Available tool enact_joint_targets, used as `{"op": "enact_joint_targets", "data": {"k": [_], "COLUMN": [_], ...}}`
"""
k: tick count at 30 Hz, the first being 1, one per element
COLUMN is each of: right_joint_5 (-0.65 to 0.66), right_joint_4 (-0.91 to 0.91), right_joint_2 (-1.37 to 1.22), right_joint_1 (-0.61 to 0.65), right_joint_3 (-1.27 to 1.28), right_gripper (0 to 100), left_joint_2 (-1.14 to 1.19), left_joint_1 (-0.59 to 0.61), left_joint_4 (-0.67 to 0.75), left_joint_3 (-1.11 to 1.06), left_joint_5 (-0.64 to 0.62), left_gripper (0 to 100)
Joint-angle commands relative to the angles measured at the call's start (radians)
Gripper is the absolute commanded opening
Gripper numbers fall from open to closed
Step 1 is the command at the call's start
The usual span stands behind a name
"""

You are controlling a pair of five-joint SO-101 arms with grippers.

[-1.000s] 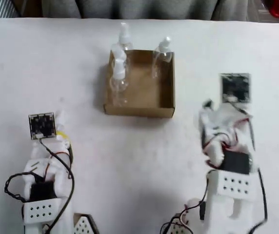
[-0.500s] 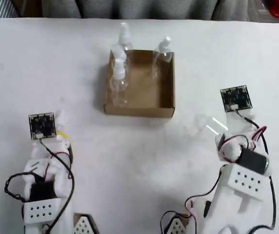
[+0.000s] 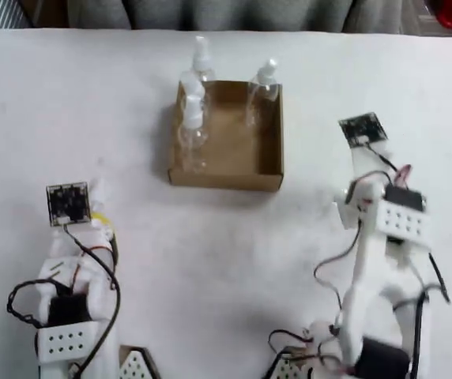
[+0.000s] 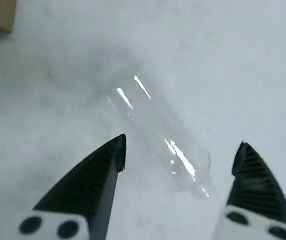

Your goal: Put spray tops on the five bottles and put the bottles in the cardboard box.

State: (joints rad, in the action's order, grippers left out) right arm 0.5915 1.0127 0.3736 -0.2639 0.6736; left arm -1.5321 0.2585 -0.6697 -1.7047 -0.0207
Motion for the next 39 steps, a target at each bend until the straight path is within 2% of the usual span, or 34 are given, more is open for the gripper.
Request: {"op": "enact_joint_targets", "data": {"k": [1,5,14,22,24,27,31,34,39], "right_joint_5": [0.011,0.028,0.207,0.439,0.545,0.798,1.045,1.148,1.178], "right_joint_4": [-0.018,-0.016,-0.018,-0.019,-0.012,0.025,0.067,0.067,0.065], "right_joint_2": [-0.137,-0.308,-0.466,-0.450,-0.429,-0.375,-0.262,-0.163,-0.039], "right_joint_1": [0.045,0.051,0.045,0.051,0.048,0.044,0.068,0.091,0.093], "right_joint_3": [-0.129,-0.230,-0.293,-0.298,-0.292,-0.267,-0.138,-0.028,0.087], "right_gripper": [31.2,31.2,30.1,1.1,3.1,4.4,4.6,7.0,26.5], "left_joint_2": [-0.012,-0.012,-0.012,-0.012,-0.012,-0.012,-0.012,-0.012,-0.012], "left_joint_1": [0.010,0.012,0.008,0.008,0.008,0.008,0.008,0.008,0.008], "left_joint_4": [0.026,0.026,0.026,0.026,0.026,0.026,0.026,0.026,0.026], "left_joint_3": [0.005,0.005,0.005,0.005,0.005,0.005,0.005,0.005,0.005], "left_joint_5": [0.009,0.009,0.011,0.011,0.011,0.011,0.011,0.011,0.011], "left_gripper": [2,2,2,2,2,2,2,2,2]}}
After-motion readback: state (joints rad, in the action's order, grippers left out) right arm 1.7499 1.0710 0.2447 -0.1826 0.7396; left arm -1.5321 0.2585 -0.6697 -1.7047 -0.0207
